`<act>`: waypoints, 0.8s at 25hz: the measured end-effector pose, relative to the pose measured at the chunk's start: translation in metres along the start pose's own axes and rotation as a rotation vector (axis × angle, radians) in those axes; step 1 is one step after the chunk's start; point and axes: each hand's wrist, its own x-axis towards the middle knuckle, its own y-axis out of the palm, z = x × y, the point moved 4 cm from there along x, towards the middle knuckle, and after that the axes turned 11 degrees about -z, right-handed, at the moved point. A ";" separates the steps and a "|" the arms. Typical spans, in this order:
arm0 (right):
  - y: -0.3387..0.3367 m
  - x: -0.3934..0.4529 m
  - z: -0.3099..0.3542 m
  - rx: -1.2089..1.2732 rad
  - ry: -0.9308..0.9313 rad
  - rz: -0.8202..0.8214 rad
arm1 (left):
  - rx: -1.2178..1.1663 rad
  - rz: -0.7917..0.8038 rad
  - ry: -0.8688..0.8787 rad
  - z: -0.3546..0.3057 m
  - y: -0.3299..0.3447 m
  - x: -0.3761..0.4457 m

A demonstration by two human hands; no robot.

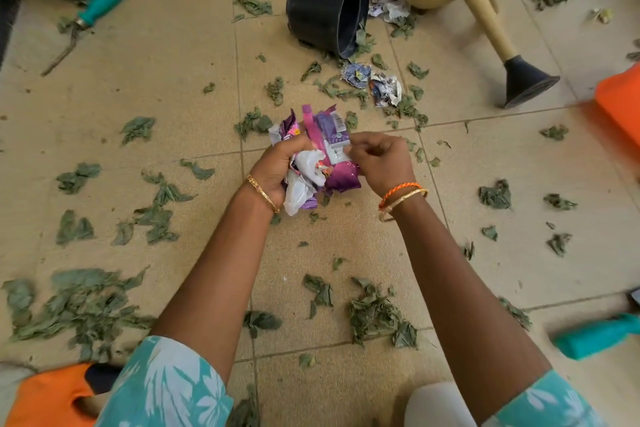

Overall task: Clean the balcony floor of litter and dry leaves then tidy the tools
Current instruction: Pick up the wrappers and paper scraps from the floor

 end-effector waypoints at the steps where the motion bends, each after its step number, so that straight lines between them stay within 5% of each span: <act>1: 0.000 -0.002 -0.001 -0.011 0.016 0.013 | 0.059 -0.024 -0.015 0.003 0.003 0.000; 6: -0.018 0.016 0.013 -0.087 -0.102 -0.129 | 0.036 -0.207 0.024 0.007 0.006 0.008; 11: -0.014 0.079 0.016 -0.951 -0.489 -0.276 | -0.016 -0.171 0.014 -0.002 0.013 0.008; 14: -0.009 0.095 0.012 -1.158 -0.553 -0.227 | -0.029 -0.135 0.014 -0.003 0.021 0.007; 18: -0.017 0.087 0.031 -0.545 -0.508 -0.285 | -0.086 -0.042 -0.031 -0.001 0.030 0.008; 20: -0.024 0.072 0.038 -0.107 -0.253 -0.212 | -0.107 0.026 -0.053 -0.003 0.033 0.007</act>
